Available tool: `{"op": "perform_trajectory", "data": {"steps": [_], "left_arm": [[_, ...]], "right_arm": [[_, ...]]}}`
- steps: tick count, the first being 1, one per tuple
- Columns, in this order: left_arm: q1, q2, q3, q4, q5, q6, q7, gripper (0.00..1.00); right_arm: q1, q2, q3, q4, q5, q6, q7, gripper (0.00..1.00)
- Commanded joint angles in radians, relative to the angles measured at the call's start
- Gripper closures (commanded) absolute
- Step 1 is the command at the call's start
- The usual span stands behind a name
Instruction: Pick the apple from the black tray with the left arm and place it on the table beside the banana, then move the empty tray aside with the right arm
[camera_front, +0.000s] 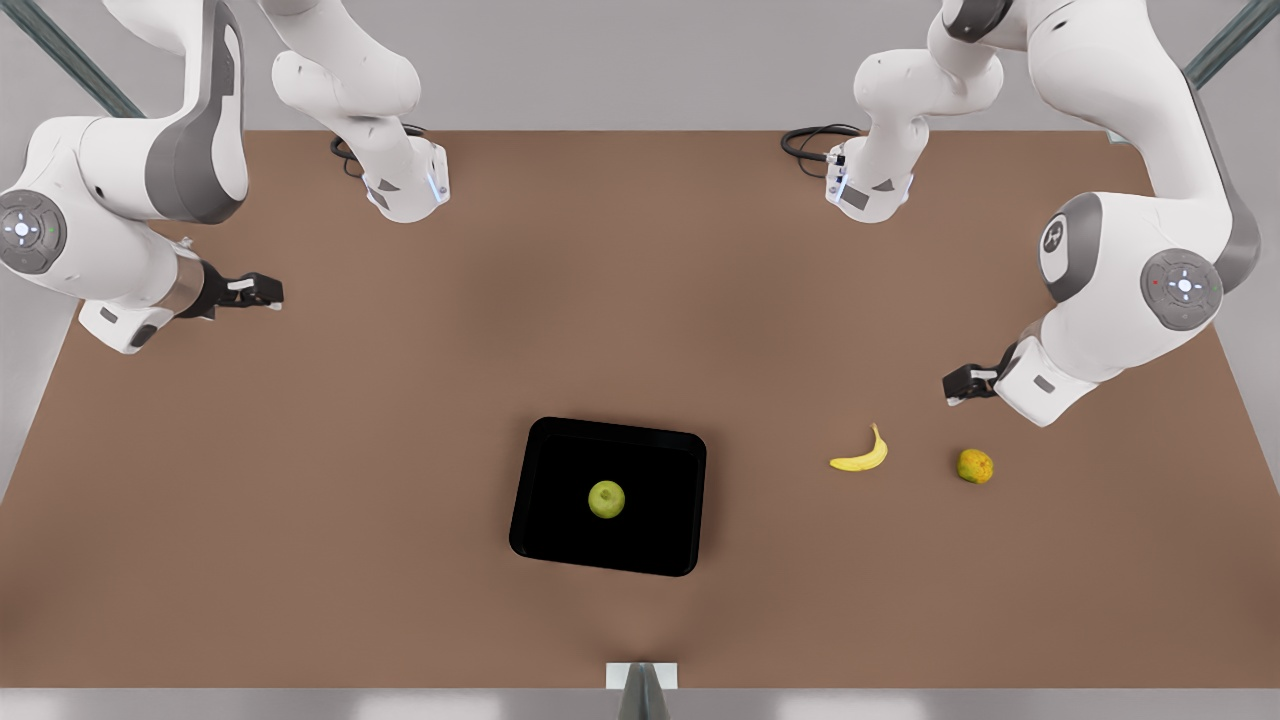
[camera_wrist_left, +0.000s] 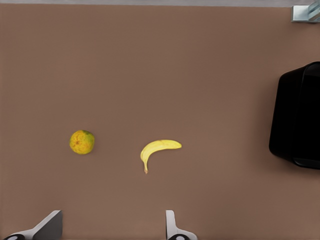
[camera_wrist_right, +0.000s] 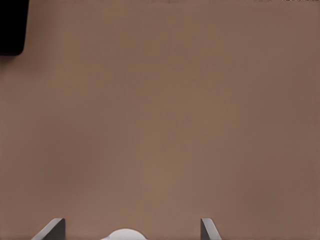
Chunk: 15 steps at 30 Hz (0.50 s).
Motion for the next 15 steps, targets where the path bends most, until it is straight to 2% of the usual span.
{"op": "perform_trajectory", "data": {"steps": [1,3,4,6,7,8,9,10,11,13,15], "left_arm": [[0.001,-0.001,0.0,0.001,0.004,0.002,-0.015,0.0],[-0.002,0.001,-0.009,0.007,-0.002,0.008,-0.011,0.0],[-0.002,0.031,-0.092,0.016,0.001,0.021,-0.01,0.0],[-0.005,0.172,-0.35,0.116,0.017,0.05,-0.013,0.0],[-0.128,0.298,-0.379,0.211,0.108,0.039,-0.01,0.0],[-0.28,0.399,-0.364,0.286,0.159,0.079,-0.031,0.0],[-0.312,0.436,-0.368,0.346,0.159,0.216,-0.051,0.0],[-0.326,0.444,-0.373,0.348,0.16,0.429,-0.039,0.0],[-0.33,0.511,-0.375,0.349,0.156,0.658,0.206,0.0],[-0.344,0.588,-0.393,0.355,0.157,0.84,0.222,0.0],[-0.464,0.64,-0.289,0.378,0.16,0.985,0.214,0.0]], "right_arm": [[0.001,-0.001,0.0,0.0,0.0,0.007,-0.038,0.0],[0.001,-0.001,0.002,0.0,0.0,0.007,-0.036,0.0],[0.004,-0.001,0.003,0.002,0.063,0.007,-0.031,0.0],[0.064,-0.001,0.068,0.053,0.154,0.001,0.089,0.0],[0.121,0.002,0.086,0.085,0.148,0.001,0.238,0.0],[0.124,0.013,0.086,0.097,0.152,0.001,0.249,0.0],[0.124,0.013,0.085,0.097,0.151,0.001,0.248,0.0],[0.119,0.013,0.079,0.099,0.139,0.001,0.242,0.0],[0.068,0.016,0.074,0.097,0.094,-0.014,0.232,0.0],[-0.055,0.076,0.069,0.108,0.079,-0.022,0.185,0.0],[-0.078,0.085,0.072,0.131,0.045,-0.039,0.173,0.0]]}}
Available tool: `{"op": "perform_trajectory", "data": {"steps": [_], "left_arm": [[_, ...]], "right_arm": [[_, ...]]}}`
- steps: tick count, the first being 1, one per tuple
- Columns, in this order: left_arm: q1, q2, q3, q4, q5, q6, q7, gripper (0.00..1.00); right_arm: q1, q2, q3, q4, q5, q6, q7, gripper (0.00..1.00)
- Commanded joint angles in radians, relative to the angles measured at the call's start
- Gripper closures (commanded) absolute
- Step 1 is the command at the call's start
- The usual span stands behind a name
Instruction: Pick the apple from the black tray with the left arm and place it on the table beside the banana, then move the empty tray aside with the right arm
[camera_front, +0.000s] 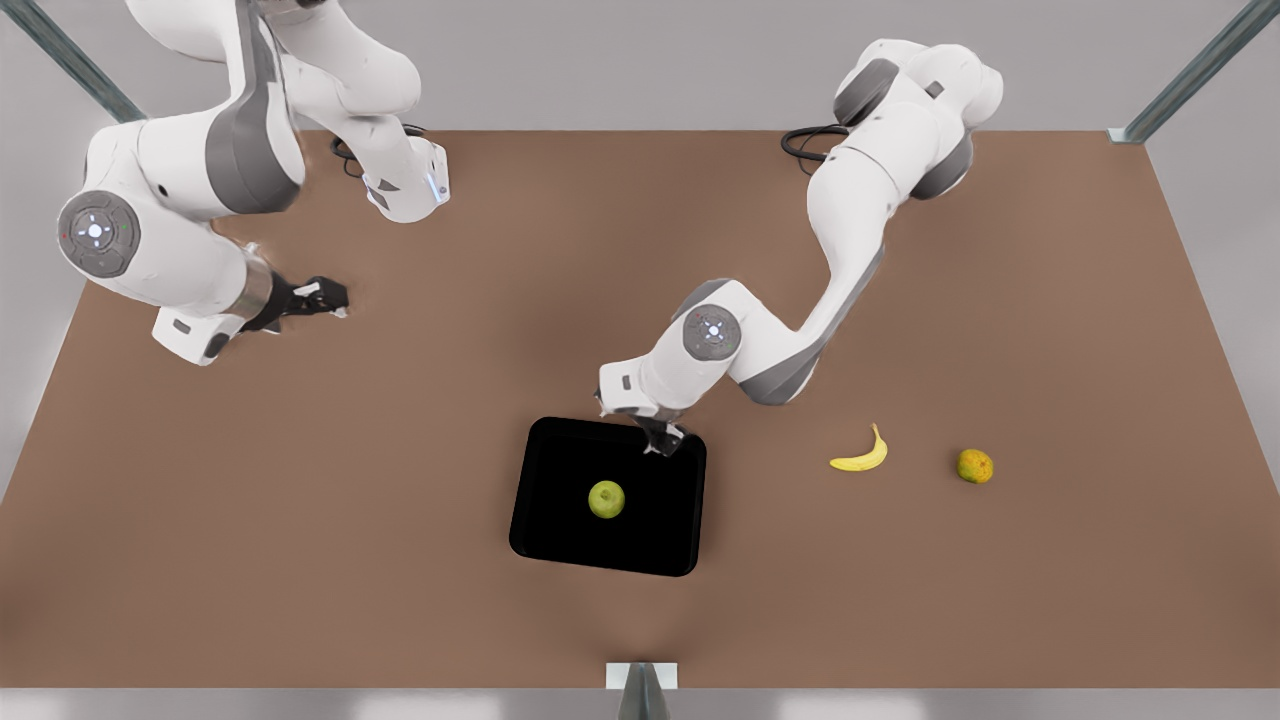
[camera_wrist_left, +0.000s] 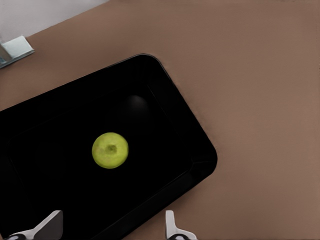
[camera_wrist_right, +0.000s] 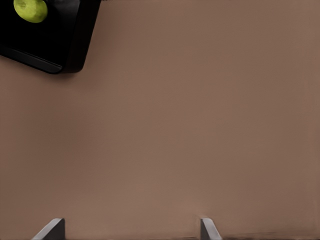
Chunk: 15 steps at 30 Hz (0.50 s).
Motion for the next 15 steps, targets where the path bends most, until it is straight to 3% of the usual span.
{"op": "perform_trajectory", "data": {"steps": [1,7,15], "left_arm": [[-0.035,0.063,0.032,0.026,0.015,0.497,0.171,0.0],[-0.117,0.156,0.067,0.056,0.015,0.704,0.164,0.0],[-0.112,0.19,0.107,0.049,0.005,0.63,-0.065,0.0]], "right_arm": [[-0.083,0.008,0.001,0.007,-0.032,-0.026,0.089,0.0],[-0.083,0.028,-0.002,0.038,-0.032,-0.044,0.091,0.0],[-0.099,0.036,0.0,0.148,-0.031,-0.103,0.089,0.0]]}}
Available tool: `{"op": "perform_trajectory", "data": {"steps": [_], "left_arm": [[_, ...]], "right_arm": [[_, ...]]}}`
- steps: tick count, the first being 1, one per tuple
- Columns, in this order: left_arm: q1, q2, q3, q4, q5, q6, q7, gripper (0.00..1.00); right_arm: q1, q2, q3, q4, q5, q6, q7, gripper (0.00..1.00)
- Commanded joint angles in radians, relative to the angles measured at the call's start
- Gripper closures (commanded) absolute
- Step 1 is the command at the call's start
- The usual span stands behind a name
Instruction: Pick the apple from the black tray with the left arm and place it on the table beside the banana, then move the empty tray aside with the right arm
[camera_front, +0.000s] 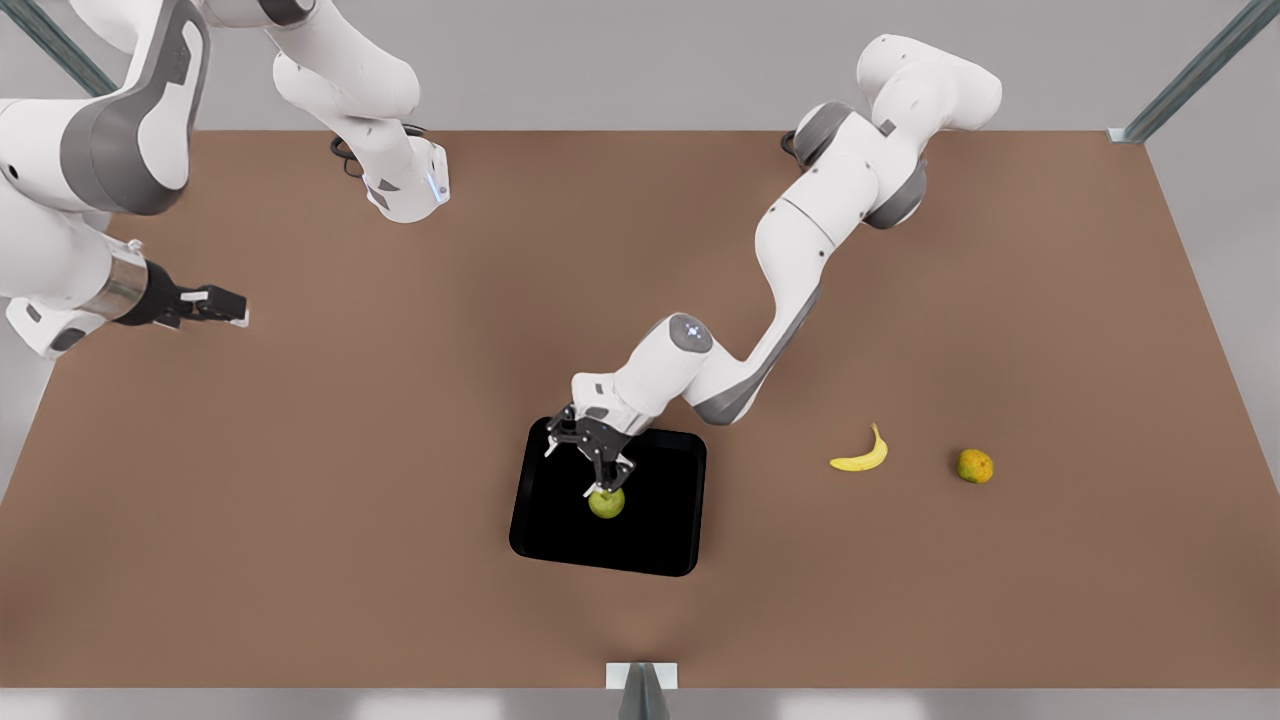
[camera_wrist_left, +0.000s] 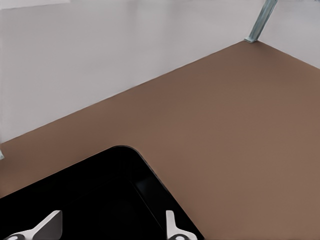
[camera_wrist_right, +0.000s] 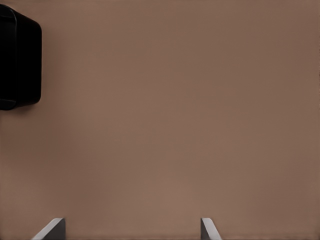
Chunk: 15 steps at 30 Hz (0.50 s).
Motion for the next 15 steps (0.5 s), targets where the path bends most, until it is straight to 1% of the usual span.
{"op": "perform_trajectory", "data": {"steps": [1,3,4,5,9,12,15], "left_arm": [[0.001,0.002,0.012,0.0,0.001,0.02,-0.11,0.0],[0.01,0.002,0.027,-0.004,-0.002,0.0,-0.105,0.0],[0.013,0.002,0.027,-0.009,-0.038,-0.011,-0.107,0.0],[0.013,0.002,0.05,-0.009,-0.066,-0.049,-0.107,0.0],[0.008,0.051,0.059,-0.006,-0.068,-0.043,-0.111,0.0],[0.004,0.06,0.087,-0.006,-0.066,-0.043,-0.111,0.0],[0.004,0.072,0.09,-0.004,-0.066,-0.041,-0.111,0.0]], "right_arm": [[0.004,-0.001,0.003,0.003,0.0,-0.03,0.038,0.0],[0.004,-0.001,0.003,0.003,0.0,-0.03,0.037,0.0],[0.004,-0.001,0.003,0.003,0.0,-0.03,0.038,0.0],[0.004,-0.001,0.003,0.003,0.0,-0.03,0.038,0.0],[0.004,-0.001,0.005,0.003,-0.001,-0.03,0.038,0.0],[0.005,-0.001,0.005,0.003,-0.001,-0.03,0.038,0.0],[0.004,-0.001,0.005,0.003,-0.001,-0.03,0.038,0.0]]}}
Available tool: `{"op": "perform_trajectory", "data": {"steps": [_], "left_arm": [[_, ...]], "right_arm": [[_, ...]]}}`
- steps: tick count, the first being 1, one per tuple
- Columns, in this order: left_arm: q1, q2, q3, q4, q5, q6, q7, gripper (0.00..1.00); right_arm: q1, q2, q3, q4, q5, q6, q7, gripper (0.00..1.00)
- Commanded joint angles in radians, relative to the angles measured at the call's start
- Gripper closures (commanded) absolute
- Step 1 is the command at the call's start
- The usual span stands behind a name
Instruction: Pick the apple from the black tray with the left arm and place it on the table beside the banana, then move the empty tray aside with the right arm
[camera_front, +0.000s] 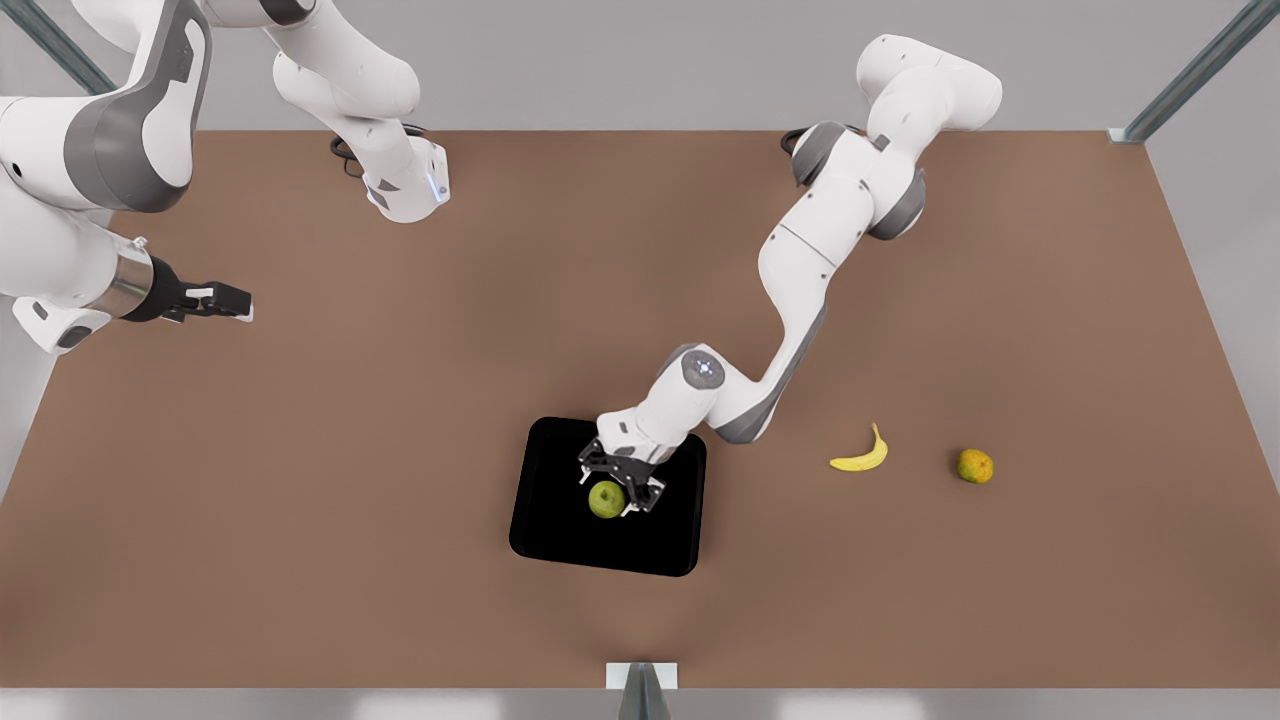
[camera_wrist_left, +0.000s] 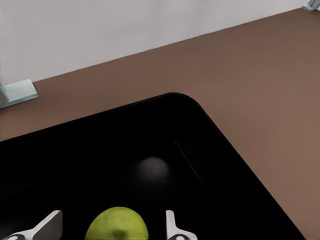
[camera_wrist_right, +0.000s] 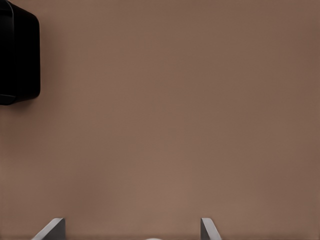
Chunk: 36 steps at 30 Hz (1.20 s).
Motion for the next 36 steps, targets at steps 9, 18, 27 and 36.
{"op": "perform_trajectory", "data": {"steps": [9,18,27,36], "left_arm": [[-0.011,0.043,0.012,0.007,-0.001,0.018,-0.054,0.0],[-0.02,0.069,0.023,0.008,-0.001,0.054,-0.054,0.0],[-0.034,0.095,0.052,0.039,-0.003,0.056,-0.057,0.0],[-0.034,0.111,0.052,0.039,-0.003,0.056,-0.067,0.0]], "right_arm": [[0.0,-0.001,0.0,0.0,0.0,-0.001,0.017,0.0],[0.0,-0.001,0.0,0.0,0.0,0.0,0.017,0.0],[0.0,-0.001,0.0,0.0,-0.001,0.0,0.017,0.0],[0.0,0.0,0.0,0.0,-0.001,0.0,0.017,0.0]]}}
